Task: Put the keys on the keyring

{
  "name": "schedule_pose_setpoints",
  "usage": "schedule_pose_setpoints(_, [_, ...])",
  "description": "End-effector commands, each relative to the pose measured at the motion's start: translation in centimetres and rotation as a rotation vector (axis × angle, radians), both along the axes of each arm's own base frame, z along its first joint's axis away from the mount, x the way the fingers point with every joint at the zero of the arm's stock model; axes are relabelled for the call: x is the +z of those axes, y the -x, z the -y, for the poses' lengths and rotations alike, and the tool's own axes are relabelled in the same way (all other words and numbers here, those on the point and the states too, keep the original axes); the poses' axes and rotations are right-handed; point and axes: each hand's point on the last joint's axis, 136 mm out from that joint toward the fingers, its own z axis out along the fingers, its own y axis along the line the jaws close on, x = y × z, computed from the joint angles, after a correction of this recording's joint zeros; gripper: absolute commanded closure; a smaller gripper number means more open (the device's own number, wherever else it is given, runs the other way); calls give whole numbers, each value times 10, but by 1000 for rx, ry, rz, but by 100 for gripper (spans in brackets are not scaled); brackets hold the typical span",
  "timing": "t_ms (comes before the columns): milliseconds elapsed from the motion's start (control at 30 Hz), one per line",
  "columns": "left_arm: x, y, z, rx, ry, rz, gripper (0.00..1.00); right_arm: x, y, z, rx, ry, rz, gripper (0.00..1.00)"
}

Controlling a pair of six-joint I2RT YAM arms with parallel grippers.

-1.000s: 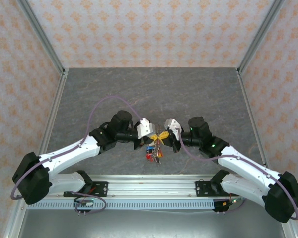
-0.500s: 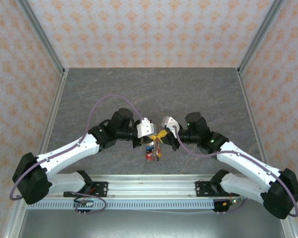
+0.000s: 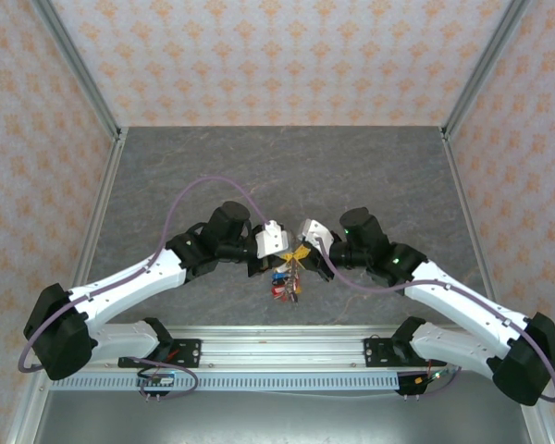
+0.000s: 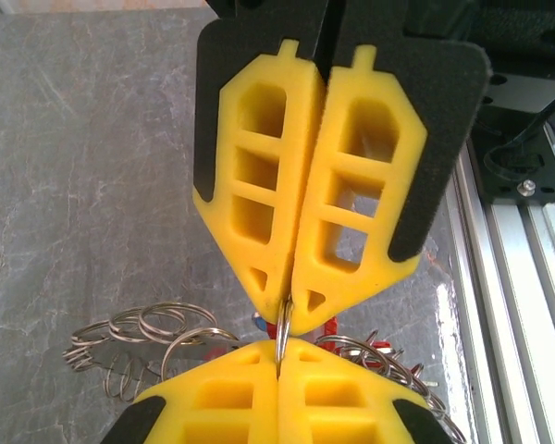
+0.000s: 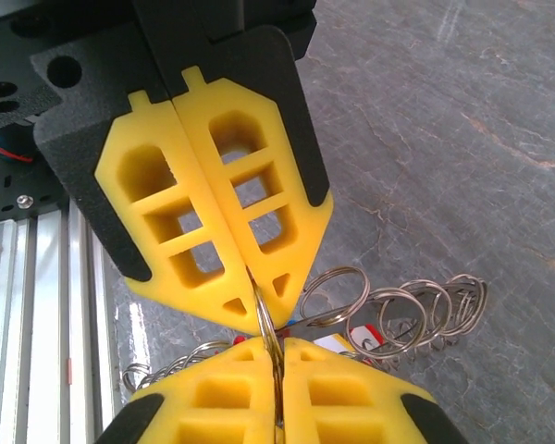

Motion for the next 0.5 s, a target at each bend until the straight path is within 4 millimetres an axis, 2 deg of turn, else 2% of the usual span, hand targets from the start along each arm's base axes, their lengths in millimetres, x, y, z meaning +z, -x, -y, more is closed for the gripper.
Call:
schedule_pose_setpoints(0, [16, -2, 9, 3, 106, 10, 100, 23, -1, -7, 8, -102, 72, 89])
schedule_pose_setpoints(233, [29, 6, 11, -20, 202, 17, 100, 11, -4, -4, -21, -182, 16, 88])
schedule_pose_setpoints(467, [33, 14, 8, -39, 243, 12, 100, 14, -3, -4, -23, -245, -7, 86])
